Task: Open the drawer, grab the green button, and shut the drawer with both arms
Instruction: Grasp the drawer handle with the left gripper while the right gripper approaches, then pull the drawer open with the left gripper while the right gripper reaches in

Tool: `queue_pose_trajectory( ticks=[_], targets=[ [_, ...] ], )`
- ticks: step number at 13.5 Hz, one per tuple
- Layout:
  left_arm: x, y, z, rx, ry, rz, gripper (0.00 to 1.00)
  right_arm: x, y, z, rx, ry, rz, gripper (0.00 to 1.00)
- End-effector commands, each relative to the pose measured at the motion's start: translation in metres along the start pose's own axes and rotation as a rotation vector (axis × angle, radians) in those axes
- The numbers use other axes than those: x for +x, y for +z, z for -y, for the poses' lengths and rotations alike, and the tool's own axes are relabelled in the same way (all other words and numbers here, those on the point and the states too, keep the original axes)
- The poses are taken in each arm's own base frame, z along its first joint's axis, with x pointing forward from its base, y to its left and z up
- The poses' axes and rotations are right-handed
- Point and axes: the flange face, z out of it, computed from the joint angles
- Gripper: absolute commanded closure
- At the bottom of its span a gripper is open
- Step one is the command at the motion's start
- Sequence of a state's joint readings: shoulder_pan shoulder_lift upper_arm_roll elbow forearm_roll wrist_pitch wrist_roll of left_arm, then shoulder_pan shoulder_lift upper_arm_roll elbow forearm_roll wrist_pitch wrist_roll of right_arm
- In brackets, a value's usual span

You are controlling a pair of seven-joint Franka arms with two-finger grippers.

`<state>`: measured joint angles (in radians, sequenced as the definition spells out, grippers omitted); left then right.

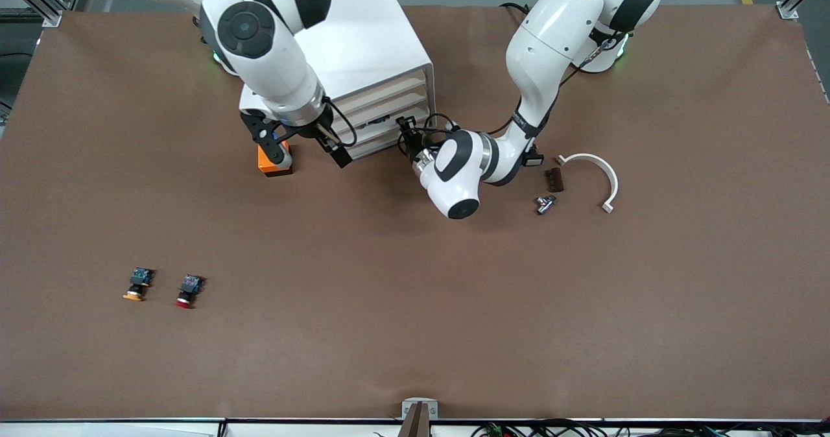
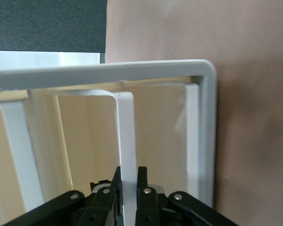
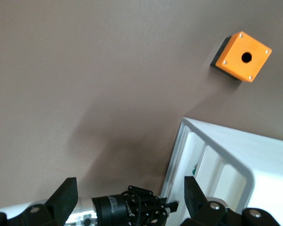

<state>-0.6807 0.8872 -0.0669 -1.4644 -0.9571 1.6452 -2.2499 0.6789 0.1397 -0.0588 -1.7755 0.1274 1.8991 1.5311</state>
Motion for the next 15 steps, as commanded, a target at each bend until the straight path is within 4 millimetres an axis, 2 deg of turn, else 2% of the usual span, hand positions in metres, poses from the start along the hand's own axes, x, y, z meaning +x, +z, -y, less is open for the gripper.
queue_pose_trajectory(
  ticks=[1,3,5,7,9,10,12,14,15],
  targets=[
    [-0.004,-0.06,-0.004,-0.048,0.079,0.066,0.99,-0.018,0.008,0.018,0.001,0.045,-0.001,0.0],
    [0.008,-0.099,-0.015,-0.066,0.127,0.122,0.94,-0.034,0.026,0.026,-0.021,0.027,-0.007,0.0],
    [0.01,-0.115,-0.017,-0.09,0.195,0.143,0.85,-0.049,0.045,0.034,-0.041,0.022,-0.038,0.0],
    [0.022,-0.136,-0.028,-0.126,0.216,0.155,0.68,-0.059,0.065,0.043,-0.052,0.024,-0.061,0.0],
    [0.025,-0.14,-0.025,-0.147,0.231,0.124,0.23,-0.071,0.086,0.052,-0.019,0.037,-0.061,0.0],
    [0.027,-0.142,-0.024,-0.155,0.227,0.101,0.01,-0.087,0.105,0.055,-0.02,0.035,-0.067,0.0],
    [0.03,-0.149,-0.017,-0.173,0.236,0.071,0.0,-0.099,0.132,0.057,-0.036,0.022,-0.077,0.0],
    [0.041,-0.177,-0.018,-0.201,0.234,0.101,0.0,-0.112,0.154,0.055,-0.059,-0.001,-0.091,0.0],
    [0.046,-0.199,-0.018,-0.227,0.244,0.124,0.0,-0.116,0.163,0.054,-0.064,0.007,-0.096,0.0]
  ],
)
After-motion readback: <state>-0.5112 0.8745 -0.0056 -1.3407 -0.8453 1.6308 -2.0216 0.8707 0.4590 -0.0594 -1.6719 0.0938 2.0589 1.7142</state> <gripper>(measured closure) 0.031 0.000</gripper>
